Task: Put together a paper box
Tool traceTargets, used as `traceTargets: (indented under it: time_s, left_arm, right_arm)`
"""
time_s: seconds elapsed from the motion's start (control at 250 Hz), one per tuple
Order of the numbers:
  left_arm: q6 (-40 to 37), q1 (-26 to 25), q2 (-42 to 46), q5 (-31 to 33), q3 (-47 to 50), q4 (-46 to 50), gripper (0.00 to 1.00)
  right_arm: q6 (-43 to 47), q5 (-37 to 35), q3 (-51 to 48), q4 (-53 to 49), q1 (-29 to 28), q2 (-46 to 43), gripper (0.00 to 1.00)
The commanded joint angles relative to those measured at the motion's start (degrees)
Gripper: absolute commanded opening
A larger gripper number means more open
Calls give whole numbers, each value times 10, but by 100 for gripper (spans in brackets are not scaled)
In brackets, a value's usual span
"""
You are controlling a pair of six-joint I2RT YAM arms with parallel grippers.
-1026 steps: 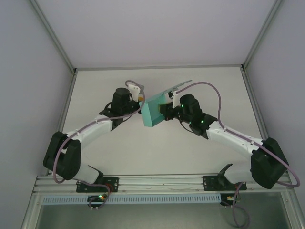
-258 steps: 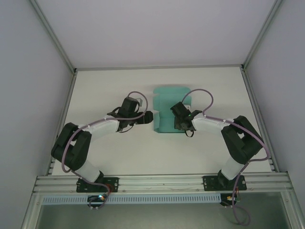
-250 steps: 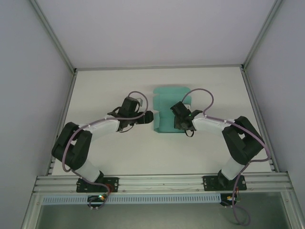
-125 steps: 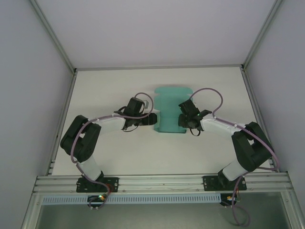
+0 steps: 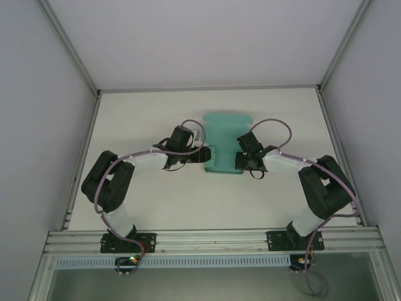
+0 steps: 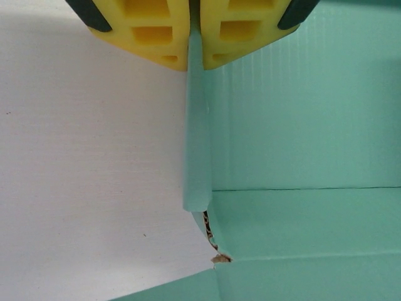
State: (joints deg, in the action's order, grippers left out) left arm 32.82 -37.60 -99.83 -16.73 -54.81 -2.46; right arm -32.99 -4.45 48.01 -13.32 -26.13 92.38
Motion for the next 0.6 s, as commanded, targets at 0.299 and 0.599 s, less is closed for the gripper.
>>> traceTargets:
  time_s: [0.299,0.599]
  left_arm:
    - [-17,-6,16,11,-11,12,65]
    - [-23,-31,-43,-29,-66,0,55]
  right_arm:
    - [-1,-89,-46,13,-8,-66,0]
    - [-11,-82,-48,34,-19,-76,0]
